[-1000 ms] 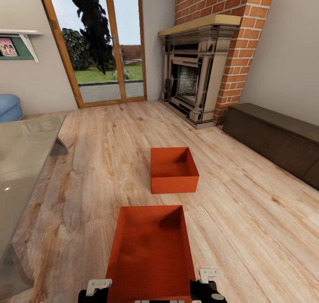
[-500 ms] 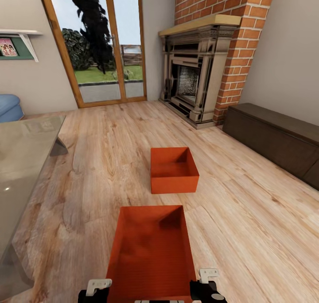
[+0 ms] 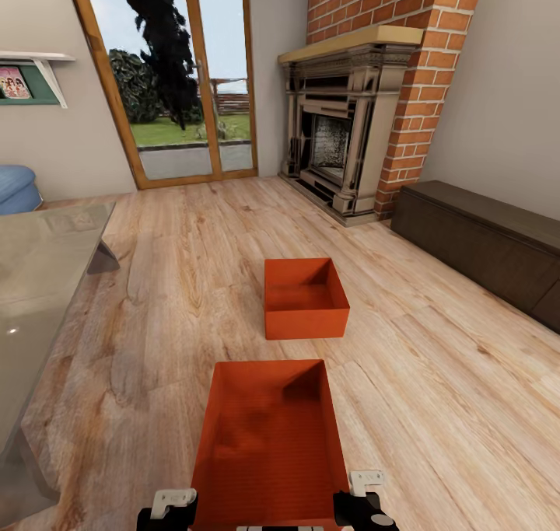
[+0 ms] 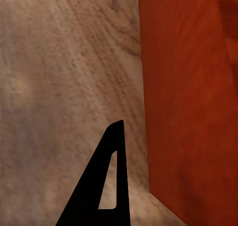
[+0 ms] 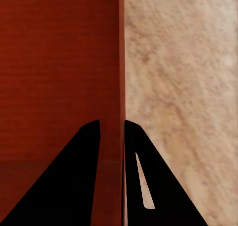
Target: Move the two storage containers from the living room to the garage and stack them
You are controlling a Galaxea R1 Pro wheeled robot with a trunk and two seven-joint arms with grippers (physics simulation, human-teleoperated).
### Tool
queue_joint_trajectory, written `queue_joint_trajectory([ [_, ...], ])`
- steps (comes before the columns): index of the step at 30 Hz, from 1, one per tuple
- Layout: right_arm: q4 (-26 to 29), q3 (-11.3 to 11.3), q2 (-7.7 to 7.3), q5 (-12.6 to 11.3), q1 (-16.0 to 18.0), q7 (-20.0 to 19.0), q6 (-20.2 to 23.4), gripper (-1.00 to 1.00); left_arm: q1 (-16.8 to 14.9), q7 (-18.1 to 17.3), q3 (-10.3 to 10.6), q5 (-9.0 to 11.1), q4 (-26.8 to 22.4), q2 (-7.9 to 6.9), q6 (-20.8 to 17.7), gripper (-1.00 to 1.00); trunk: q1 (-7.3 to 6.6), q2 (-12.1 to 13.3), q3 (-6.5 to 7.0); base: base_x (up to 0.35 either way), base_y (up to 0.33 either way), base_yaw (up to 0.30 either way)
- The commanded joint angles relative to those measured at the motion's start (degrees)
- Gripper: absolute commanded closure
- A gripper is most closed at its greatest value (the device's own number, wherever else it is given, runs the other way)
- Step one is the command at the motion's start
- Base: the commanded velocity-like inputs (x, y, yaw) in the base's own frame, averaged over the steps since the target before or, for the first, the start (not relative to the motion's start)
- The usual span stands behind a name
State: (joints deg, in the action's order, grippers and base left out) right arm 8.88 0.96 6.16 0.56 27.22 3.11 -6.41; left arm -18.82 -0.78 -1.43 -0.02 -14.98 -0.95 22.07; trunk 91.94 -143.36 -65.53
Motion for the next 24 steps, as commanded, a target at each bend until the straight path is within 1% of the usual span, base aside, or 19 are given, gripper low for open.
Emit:
queue_joint_trajectory([
  [1, -0.1, -0.2, -0.01, 0.0, 0.0, 0.5, -0.2, 1.00, 0.0, 0.1, -0.5, 0.2, 0.0, -0.01, 0.2, 1.00, -0.01, 0.0, -0.05, 0.000, 0.000, 0.000],
  [24, -0.1, -0.2, -0.01, 0.0, 0.0, 0.5, -0.2, 1.00, 0.0, 0.1, -0.5, 0.2, 0.0, -0.01, 0.2, 1.00, -0.01, 0.0, -0.05, 0.000, 0.000, 0.000],
])
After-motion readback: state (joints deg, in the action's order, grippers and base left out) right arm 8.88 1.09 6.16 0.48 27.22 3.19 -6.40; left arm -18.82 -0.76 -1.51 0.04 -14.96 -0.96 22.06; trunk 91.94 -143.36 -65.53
